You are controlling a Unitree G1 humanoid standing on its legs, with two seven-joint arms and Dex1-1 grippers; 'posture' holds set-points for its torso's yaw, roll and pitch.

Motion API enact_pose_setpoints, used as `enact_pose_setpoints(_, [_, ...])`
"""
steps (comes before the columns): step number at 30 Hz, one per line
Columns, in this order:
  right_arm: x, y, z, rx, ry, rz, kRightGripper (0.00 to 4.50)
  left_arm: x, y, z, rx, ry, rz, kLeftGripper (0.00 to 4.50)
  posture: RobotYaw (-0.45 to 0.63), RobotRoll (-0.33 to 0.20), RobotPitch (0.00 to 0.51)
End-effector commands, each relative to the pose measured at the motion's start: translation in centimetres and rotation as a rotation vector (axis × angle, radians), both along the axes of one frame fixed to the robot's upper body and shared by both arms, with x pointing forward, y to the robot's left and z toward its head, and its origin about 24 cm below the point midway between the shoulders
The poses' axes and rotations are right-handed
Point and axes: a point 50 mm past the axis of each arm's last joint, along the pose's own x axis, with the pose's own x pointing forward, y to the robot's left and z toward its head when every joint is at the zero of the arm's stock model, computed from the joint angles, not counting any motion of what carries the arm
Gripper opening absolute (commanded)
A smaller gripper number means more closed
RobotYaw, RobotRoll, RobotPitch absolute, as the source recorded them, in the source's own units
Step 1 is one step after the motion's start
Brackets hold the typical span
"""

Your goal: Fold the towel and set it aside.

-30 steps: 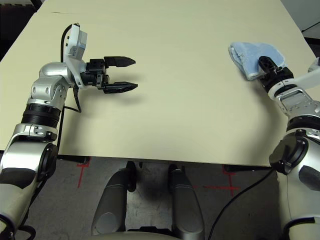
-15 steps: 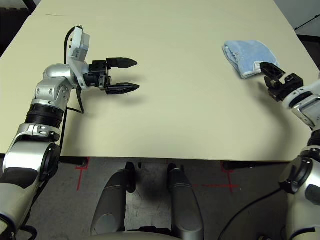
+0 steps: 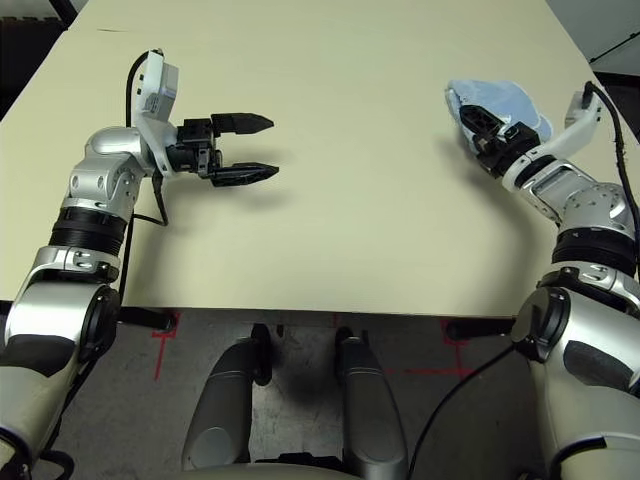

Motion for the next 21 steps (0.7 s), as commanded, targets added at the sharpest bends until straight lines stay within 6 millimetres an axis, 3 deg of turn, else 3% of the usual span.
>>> enact_pose_setpoints(1, [-1.3, -0.8, 0.1, -0.043, 0.028, 0.042, 4.45, -0.2, 0.8, -0.2, 0.022, 0.008, 0.019, 4.50, -0.02, 0.000, 0.260])
enact_pose_setpoints(7, [-4.2, -2.7, 1.1, -0.126, 0.019, 0.082, 4.45, -0.6, 2.1, 0.2, 0.066, 0.036, 0.020, 4.50, -0.01, 0.000, 0.259])
enact_pose_setpoints(12, [-5.9, -3.2, 3.1, -0.323, -0.134, 0.082, 4.45, 0.0, 3.4, 1.7, -0.070, 0.078, 0.172, 4.50, -0.03, 0.000, 0.260])
enact_pose_setpoints(17, [-4.0, -1.8, 4.8, -0.568, -0.419, -0.169, 4.45, 2.0, 4.9, 2.5, -0.307, 0.028, 0.569, 4.50, -0.03, 0.000, 0.264])
enact_pose_setpoints(21, [-1.7, 0.0, 4.3, -0.631, -0.503, -0.302, 4.45, 3.4, 5.8, 2.6, -0.481, -0.045, 0.862, 4.50, 0.00, 0.000, 0.265])
